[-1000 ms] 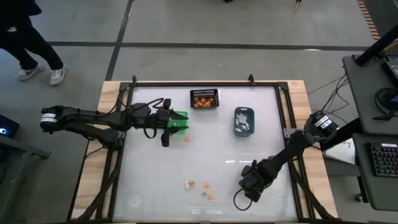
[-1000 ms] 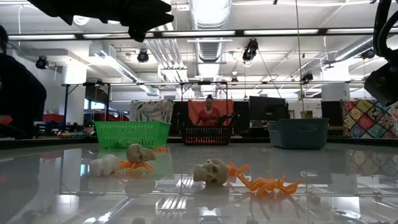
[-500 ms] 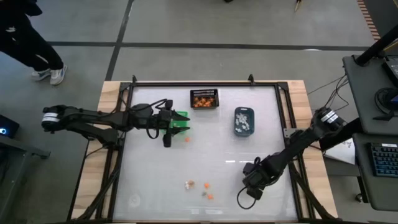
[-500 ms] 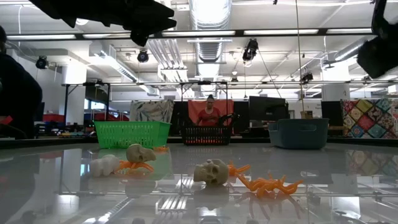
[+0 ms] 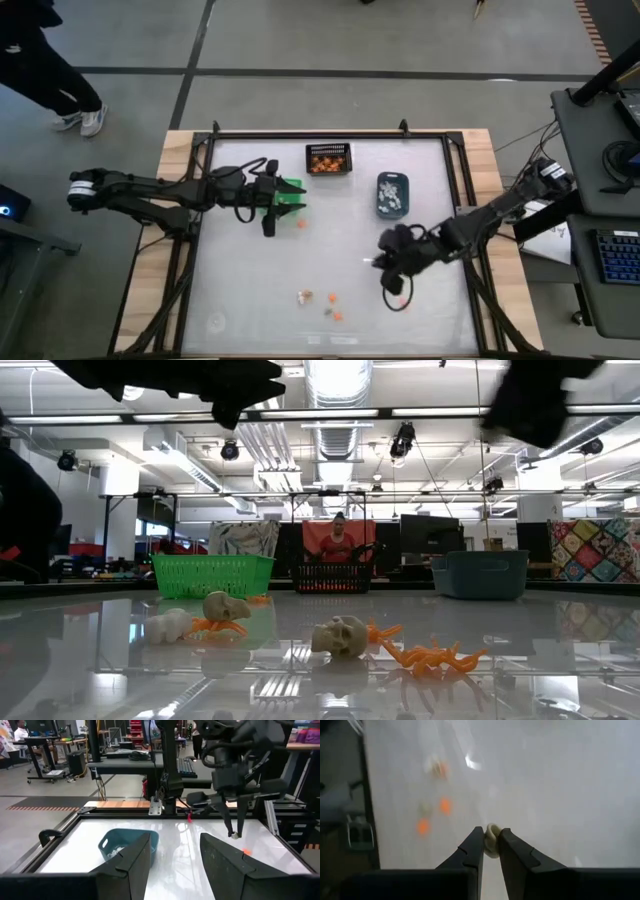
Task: Sort Halloween decoration
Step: Put the gray skull toy into the green bin
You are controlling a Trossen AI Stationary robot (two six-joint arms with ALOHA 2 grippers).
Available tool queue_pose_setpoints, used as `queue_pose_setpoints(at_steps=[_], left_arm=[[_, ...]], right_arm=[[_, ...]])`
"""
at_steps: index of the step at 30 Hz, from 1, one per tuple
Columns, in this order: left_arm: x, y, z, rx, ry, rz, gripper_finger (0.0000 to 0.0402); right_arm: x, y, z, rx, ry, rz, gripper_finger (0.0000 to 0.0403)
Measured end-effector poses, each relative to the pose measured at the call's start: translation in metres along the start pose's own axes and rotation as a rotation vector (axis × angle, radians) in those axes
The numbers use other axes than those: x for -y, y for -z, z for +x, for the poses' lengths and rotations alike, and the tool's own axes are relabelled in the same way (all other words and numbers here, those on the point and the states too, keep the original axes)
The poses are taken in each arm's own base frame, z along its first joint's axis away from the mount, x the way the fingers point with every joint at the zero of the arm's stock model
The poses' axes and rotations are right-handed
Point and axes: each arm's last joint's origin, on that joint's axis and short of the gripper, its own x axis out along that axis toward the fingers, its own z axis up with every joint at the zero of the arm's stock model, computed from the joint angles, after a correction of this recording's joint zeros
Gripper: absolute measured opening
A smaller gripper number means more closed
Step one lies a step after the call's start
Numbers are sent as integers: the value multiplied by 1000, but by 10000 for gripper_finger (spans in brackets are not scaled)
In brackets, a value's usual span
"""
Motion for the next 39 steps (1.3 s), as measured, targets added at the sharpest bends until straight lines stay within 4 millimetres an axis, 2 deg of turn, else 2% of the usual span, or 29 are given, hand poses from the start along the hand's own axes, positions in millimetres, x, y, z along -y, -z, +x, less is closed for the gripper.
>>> queue_pose_setpoints(at_steps=[6, 12, 16, 22, 27, 35, 39], left_arm=[[0, -15, -2, 48, 1, 0, 154], [0, -39, -14, 139, -1, 30, 154], [1, -46, -27, 177, -2, 38, 154], [2, -42, -38, 195, 4, -16, 154], [4, -43, -42, 216, 17, -36, 154], [4, -51, -54, 258, 19, -35, 154], [4, -50, -57, 237, 21, -44, 154]], right_arm=[[9, -45, 12, 240, -58, -198, 38], [28, -88, 35, 432, -77, -348, 38], [45, -110, 53, 529, -82, -379, 38], [69, -134, 69, 675, -34, -368, 38], [85, -155, 88, 708, 20, -358, 38], [103, -187, 131, 691, 97, -343, 38], [113, -196, 149, 672, 122, -328, 38]])
